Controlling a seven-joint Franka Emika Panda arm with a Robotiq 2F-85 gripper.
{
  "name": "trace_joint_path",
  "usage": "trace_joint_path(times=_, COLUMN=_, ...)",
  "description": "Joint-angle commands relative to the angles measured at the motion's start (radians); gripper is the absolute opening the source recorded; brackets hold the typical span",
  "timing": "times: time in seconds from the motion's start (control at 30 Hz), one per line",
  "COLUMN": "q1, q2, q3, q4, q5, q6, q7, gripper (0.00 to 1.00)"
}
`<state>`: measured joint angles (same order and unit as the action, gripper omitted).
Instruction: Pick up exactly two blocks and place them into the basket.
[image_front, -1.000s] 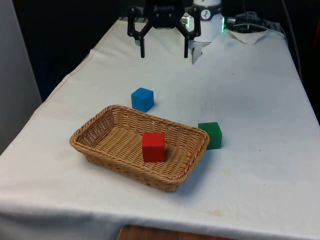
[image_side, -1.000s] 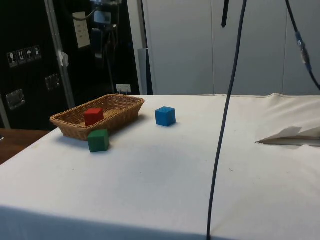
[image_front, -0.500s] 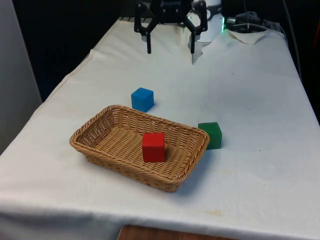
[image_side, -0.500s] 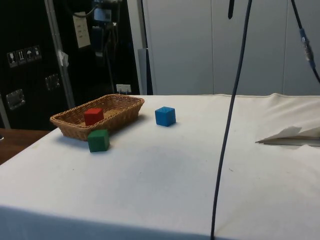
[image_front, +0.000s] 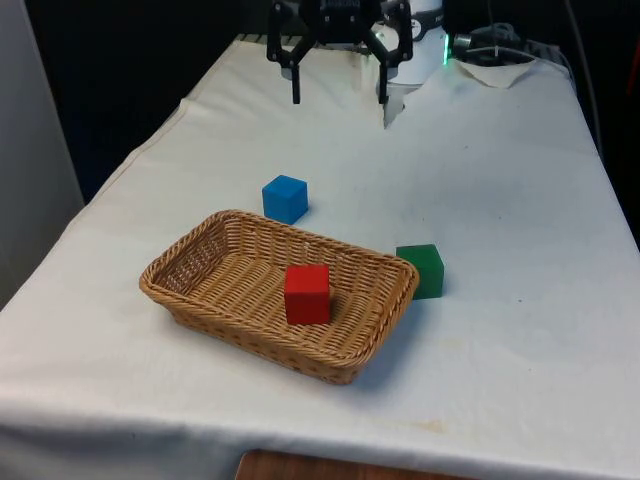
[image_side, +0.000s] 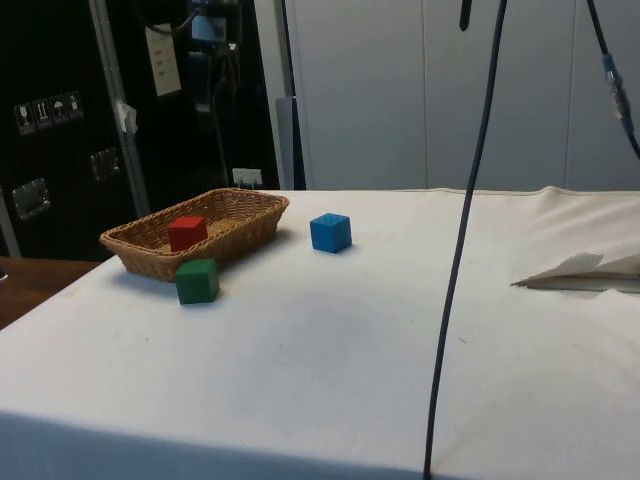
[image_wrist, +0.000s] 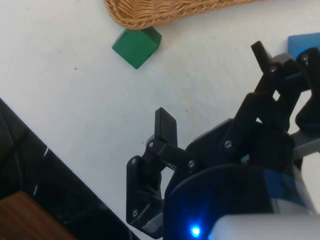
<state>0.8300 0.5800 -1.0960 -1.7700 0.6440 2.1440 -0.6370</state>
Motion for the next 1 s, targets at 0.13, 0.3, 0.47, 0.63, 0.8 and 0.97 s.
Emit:
trace_joint_path(times=0.13, q1=0.030, q2=-0.018, q3=-0.020, q4=-0.053, q5=-0.014, q6=0.026, q7=0.000, gripper=1.00)
trace_joint_path(times=0.3, q1=0.028, q2=-0.014, q3=-0.007, q4=-0.088, q5=-0.004, q6=0.047, q7=0.002, gripper=1.00)
trace_joint_path(times=0.47, q1=0.027, q2=-0.012, q3=0.001, q4=-0.109, q5=0.000, q6=0.061, q7=0.008, gripper=1.00)
trace_joint_path(times=0.63, q1=0.013, q2=-0.002, q3=0.017, q4=-0.116, q5=0.005, q6=0.053, q7=0.012, gripper=1.00)
trace_joint_path(times=0.8, q1=0.032, q2=-0.029, q3=0.014, q4=-0.171, q5=0.034, q6=0.088, q7=-0.007, gripper=1.00)
trace_joint_path(times=0.97, q1=0.033, q2=-0.043, q3=0.021, q4=-0.208, q5=0.054, q6=0.113, q7=-0.030, gripper=1.00)
